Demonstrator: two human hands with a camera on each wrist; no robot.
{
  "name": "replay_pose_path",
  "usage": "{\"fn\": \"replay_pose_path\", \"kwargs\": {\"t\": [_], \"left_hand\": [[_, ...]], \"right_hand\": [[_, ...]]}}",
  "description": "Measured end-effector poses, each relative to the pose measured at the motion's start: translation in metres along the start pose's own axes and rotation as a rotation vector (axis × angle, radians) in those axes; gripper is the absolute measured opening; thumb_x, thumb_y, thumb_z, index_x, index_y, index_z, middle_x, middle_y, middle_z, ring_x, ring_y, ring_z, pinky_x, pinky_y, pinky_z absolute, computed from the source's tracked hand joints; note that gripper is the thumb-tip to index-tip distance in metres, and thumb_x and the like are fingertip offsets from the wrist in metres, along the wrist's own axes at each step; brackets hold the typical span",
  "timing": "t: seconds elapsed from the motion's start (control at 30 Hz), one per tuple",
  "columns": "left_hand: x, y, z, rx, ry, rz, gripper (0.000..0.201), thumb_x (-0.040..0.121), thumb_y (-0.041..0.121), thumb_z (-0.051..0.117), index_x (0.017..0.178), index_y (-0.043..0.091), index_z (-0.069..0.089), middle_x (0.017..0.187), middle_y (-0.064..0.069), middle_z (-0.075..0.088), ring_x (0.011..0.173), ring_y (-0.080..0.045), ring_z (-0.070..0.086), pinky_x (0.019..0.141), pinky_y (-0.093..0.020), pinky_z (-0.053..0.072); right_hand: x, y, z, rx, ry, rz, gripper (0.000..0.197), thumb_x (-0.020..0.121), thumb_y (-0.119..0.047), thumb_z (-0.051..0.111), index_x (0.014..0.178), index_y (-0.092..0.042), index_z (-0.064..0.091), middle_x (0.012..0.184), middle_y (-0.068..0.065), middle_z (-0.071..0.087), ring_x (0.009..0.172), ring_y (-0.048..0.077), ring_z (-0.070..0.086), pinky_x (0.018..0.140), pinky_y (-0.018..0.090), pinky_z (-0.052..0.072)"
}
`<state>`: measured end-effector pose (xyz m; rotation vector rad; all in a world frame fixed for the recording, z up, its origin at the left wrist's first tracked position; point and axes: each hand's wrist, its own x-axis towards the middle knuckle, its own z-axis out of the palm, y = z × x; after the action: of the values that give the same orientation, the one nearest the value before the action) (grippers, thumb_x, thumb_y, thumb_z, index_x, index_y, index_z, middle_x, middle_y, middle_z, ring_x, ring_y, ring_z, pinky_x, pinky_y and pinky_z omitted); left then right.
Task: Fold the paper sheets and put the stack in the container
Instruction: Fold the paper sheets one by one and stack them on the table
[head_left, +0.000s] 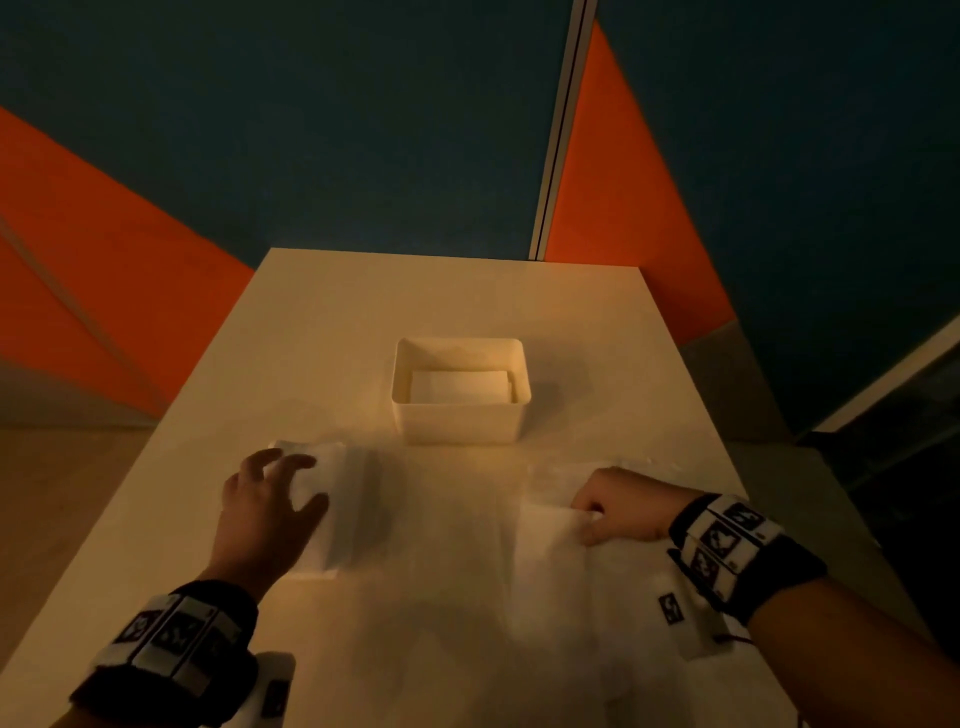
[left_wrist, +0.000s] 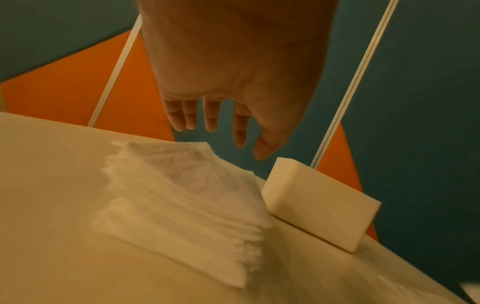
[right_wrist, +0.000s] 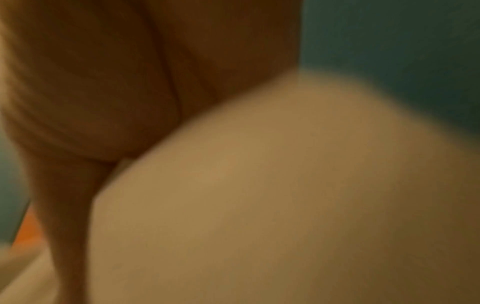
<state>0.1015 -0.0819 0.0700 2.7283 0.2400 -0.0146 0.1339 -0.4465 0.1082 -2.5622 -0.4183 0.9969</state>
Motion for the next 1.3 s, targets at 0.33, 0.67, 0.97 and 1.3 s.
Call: {"fn": "replay_pose_path", "kwargs": {"t": [0.33,0.67,0.97,1.3], "left_hand": [[-0.010,0.095,-0.001,-1.042,-0.828,-0.056,0.078,0.050,0.060,0.078,0.120,0.036,0.052,0.116,0.002,0.066,0.102,-0.016,0.065,0.086,-0.031,0.054],[-0.002,0.115,-0.017,-1.390,-0.622,-0.074,0.039,0.091,0.003,0.049,0.110,0.031,0.067,0.110,-0.010,0.069,0.097,-0.027,0.064,0.091,-0.048,0.049],[-0.005,0.105,-0.024,-1.277,-0.603,0.003,0.028,0.083,0.026,0.056,0.100,0.015,0.075,0.115,-0.002,0.068,0.096,-0.029,0.065,0.086,-0.036,0.055],[-0.012,0.106,-0.017,-1.156,-0.882,0.097,0.042,0.057,0.039,0.080,0.097,0.027,0.076,0.107,0.000,0.072,0.100,-0.016,0.066,0.079,-0.023,0.053]], "right_hand": [[-0.010,-0.044,-0.014,1.169,0.447,-0.206,0.016,0.088,0.001,0.058,0.099,-0.007,0.067,0.084,0.002,0.073,0.074,0.012,0.068,0.063,0.023,0.055],[-0.009,-0.045,-0.005,1.371,0.450,-0.213,0.022,0.089,0.003,0.053,0.103,-0.007,0.066,0.090,0.007,0.073,0.077,0.016,0.070,0.065,0.027,0.057],[-0.016,-0.040,-0.012,1.611,0.307,-0.201,0.047,0.093,-0.037,0.029,0.088,-0.011,0.068,0.090,0.008,0.066,0.079,0.022,0.059,0.067,0.032,0.042],[-0.007,-0.050,0.003,0.885,0.081,-0.252,0.064,0.073,0.007,0.073,0.120,-0.033,0.054,0.105,0.021,0.067,0.088,0.027,0.065,0.080,0.047,0.054]]}}
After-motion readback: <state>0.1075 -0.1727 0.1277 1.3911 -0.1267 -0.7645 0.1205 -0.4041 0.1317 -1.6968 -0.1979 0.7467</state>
